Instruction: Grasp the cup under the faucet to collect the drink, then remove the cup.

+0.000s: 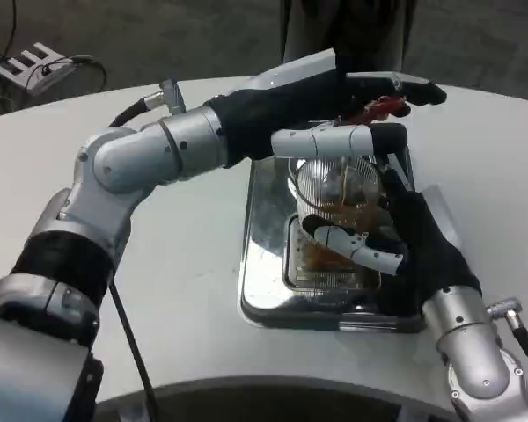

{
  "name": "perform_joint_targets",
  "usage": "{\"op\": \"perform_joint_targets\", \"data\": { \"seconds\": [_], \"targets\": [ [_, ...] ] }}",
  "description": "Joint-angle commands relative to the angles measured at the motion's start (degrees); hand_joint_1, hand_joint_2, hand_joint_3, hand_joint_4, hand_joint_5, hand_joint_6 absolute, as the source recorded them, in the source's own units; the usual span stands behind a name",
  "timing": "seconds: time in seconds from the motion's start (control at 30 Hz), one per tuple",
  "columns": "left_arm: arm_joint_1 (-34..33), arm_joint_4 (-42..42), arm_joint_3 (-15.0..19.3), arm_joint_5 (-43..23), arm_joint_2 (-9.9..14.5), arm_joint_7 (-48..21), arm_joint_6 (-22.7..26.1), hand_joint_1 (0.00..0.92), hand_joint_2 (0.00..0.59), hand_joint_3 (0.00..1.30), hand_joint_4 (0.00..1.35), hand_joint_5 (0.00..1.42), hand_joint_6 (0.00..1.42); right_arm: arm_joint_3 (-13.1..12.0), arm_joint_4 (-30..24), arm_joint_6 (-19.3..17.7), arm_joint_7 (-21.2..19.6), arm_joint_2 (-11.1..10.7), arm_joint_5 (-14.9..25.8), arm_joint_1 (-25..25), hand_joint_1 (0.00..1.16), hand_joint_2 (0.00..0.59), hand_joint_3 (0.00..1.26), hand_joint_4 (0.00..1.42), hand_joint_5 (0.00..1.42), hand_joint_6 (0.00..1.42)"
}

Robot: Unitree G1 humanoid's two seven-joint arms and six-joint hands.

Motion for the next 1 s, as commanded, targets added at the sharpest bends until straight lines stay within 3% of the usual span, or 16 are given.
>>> {"op": "perform_joint_targets", "data": {
  "seconds": [0.03, 0.57, 1.0],
  "targets": [
    [0.83, 1.22, -1.08, 2.15, 0.09, -1.87, 1.01, 0.0, 0.0, 0.2, 0.11, 0.14, 0.11, 0.19, 0.84, -1.18, -0.11, 0.17, 0.73, -0.88, 0.73, 0.183, 0.0, 0.09, 0.21, 0.25],
    [0.26, 1.67, -1.13, 2.37, 0.07, -2.01, 0.86, 0.0, 0.0, 0.2, 0.11, 0.14, 0.11, 1.38, 4.38, -1.35, -1.82, 1.52, 0.14, -2.86, 0.73, 0.191, 0.0, 0.11, 0.23, 0.27],
    [0.11, 2.42, -1.17, 2.73, 0.47, -1.67, 0.9, 0.0, 0.0, 0.2, 0.11, 0.14, 0.11, 3.39, 6.23, 0.18, -8.13, 4.4, -3.08, -3.68, 0.74, 0.217, 0.12, 0.2, 0.31, 0.31]
  ]
}}
